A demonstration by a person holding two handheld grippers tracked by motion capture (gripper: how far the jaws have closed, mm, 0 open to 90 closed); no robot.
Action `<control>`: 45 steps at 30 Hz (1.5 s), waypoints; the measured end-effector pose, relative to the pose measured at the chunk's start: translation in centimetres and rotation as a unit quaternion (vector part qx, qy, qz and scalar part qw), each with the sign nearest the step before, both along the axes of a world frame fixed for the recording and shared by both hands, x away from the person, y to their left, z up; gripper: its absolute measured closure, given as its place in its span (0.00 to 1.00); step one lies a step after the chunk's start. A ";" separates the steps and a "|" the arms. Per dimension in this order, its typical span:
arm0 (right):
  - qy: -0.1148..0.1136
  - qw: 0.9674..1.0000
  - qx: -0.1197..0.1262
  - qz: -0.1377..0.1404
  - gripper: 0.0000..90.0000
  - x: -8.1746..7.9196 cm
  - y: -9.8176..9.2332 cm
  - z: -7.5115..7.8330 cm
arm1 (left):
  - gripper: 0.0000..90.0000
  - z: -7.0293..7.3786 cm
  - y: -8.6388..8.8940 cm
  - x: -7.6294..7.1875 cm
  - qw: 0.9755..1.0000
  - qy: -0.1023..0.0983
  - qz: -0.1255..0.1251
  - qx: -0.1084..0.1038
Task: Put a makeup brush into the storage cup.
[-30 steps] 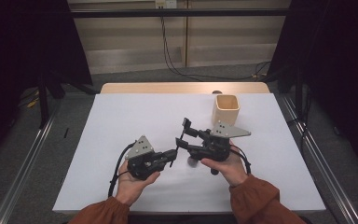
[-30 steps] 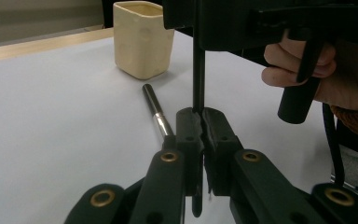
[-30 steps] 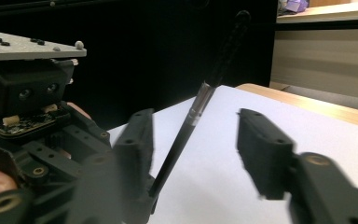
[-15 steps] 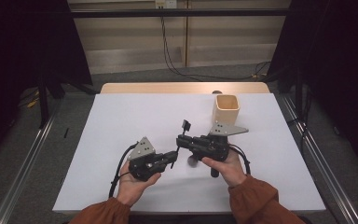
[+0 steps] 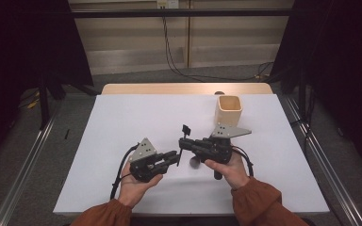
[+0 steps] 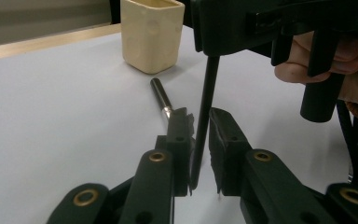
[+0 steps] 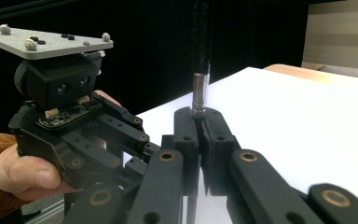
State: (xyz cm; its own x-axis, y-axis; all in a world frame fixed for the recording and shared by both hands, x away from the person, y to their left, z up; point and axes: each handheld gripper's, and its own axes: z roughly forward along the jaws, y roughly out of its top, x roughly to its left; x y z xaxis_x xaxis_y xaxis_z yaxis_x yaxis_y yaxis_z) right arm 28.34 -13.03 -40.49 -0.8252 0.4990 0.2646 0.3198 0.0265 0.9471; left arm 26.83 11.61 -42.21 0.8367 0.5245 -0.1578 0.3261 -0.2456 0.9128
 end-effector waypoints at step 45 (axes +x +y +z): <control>-0.017 0.998 -0.011 -0.066 0.96 -0.3 -5.1 0.6 | 0.05 0.5 3.1 0.5 0.999 -0.019 0.046 0.003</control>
State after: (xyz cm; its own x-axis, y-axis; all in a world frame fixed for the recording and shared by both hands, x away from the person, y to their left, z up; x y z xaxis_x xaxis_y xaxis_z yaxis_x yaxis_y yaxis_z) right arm 28.04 -18.10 -39.93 -0.7598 0.6097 0.2256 0.2897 0.0069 0.9571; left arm 27.29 14.71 -41.75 0.7903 0.6002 -0.1235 0.3123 -0.2211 0.9239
